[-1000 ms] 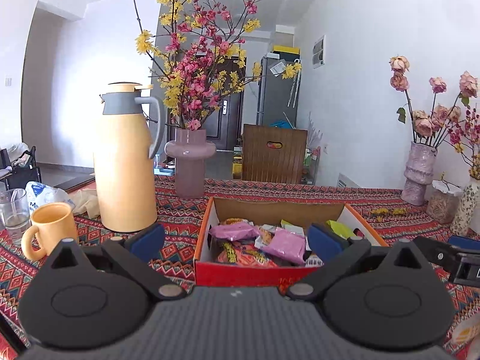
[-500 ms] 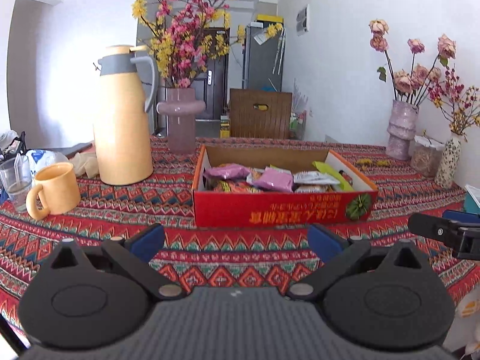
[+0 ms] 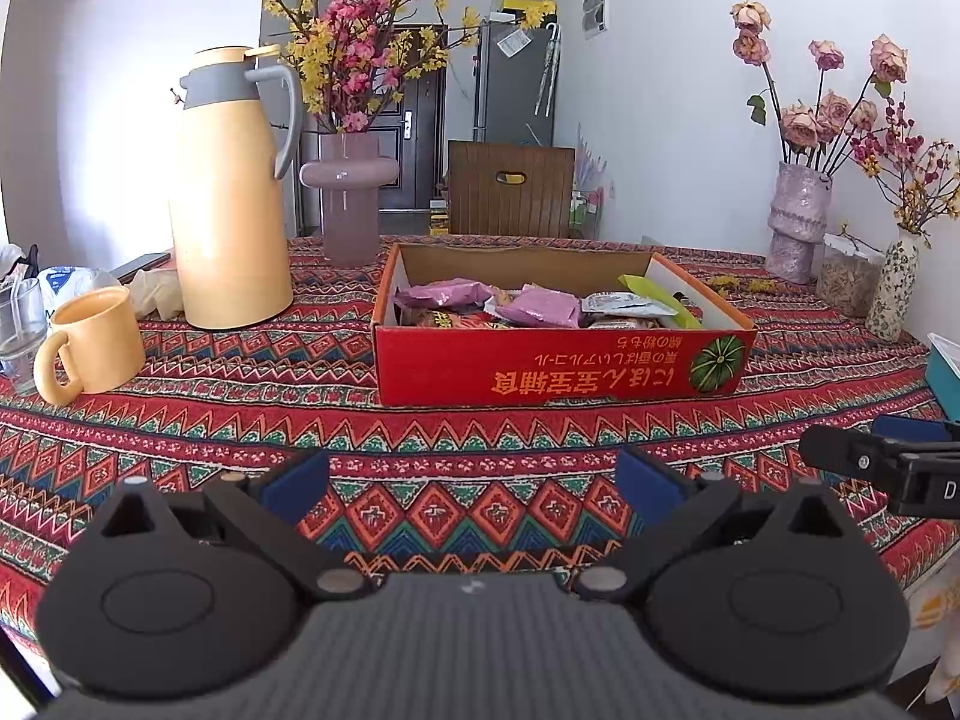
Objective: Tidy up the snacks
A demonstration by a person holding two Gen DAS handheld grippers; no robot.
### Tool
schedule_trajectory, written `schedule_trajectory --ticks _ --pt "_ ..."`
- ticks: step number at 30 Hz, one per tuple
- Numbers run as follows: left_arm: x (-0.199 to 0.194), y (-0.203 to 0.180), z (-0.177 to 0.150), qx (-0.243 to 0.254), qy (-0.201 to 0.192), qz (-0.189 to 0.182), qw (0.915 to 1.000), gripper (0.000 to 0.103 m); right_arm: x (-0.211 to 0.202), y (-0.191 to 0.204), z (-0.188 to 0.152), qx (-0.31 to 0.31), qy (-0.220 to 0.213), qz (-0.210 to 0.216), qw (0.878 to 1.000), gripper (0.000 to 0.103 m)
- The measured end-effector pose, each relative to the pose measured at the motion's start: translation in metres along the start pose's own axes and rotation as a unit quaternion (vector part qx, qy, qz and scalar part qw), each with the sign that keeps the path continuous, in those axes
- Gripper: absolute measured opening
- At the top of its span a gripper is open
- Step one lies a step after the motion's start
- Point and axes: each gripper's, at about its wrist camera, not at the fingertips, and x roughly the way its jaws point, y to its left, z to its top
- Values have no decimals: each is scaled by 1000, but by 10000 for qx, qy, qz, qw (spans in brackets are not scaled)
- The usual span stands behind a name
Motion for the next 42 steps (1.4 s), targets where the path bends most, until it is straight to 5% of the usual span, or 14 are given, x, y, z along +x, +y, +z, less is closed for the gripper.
schedule_trajectory --ticks 42 --pt "6 -2 -6 -24 161 -30 9999 103 8 -2 -11 20 144 -9 9999 103"
